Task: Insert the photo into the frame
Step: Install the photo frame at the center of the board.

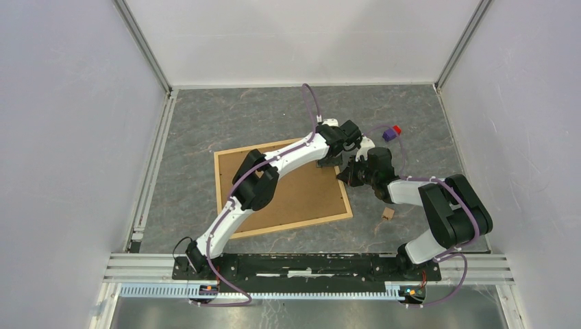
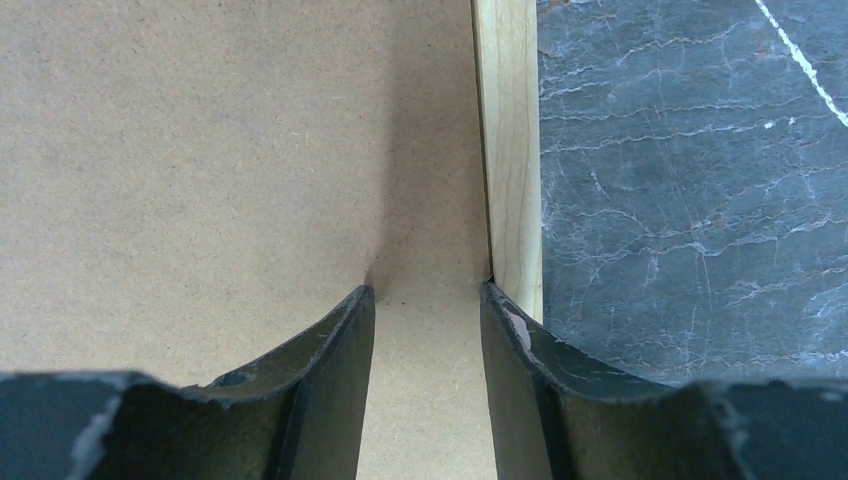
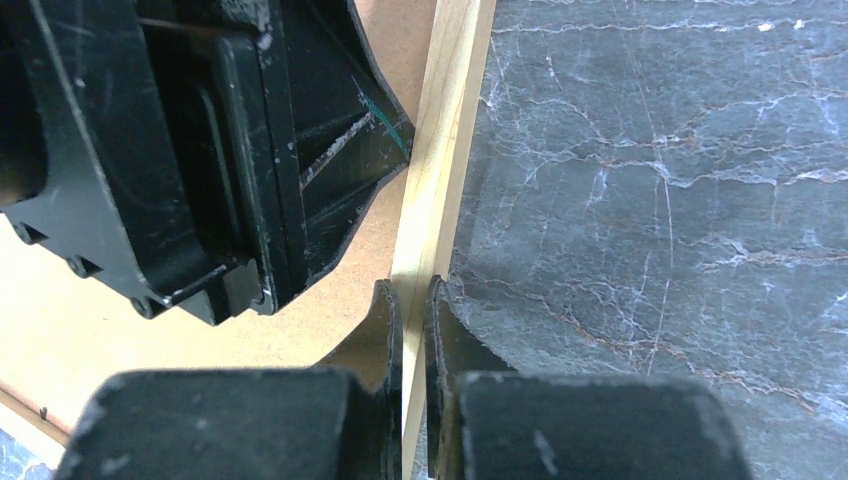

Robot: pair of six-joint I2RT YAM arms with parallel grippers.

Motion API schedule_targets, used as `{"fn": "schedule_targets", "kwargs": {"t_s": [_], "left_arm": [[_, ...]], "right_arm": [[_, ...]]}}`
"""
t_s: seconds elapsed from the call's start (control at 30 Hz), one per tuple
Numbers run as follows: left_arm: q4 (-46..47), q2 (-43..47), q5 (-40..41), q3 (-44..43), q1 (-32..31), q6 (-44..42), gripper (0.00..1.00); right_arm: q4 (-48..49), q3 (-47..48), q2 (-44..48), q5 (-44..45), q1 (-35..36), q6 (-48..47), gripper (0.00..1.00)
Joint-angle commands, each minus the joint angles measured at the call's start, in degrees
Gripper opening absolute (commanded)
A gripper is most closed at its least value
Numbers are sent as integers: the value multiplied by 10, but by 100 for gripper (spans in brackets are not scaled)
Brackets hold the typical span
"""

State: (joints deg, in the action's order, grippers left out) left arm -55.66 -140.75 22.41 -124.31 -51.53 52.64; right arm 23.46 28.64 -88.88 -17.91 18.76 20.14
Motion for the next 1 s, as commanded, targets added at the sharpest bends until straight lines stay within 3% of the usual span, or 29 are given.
{"fn": "schedule_targets", "kwargs": {"t_s": [0.0,0.4,0.7,0.83,0.97], "left_arm": [[-73,-79,-29,37,9,16,51],[-2,-43,-209,131,71,44,53],[-41,-54,-99,107,43,5,54],[-44,-45,-76,99,41,4,60],[-77,-63,-67,74,39,19,60]], "right_arm": [[-87,-26,-1,-4,12,-12,0],[-109,-22,21,13,13,-24,0],[-110,-17,15,15,13,-24,0],[-110,-18,13,12,15,-24,0],[-110,-17,18,8,15,-23,0]]}}
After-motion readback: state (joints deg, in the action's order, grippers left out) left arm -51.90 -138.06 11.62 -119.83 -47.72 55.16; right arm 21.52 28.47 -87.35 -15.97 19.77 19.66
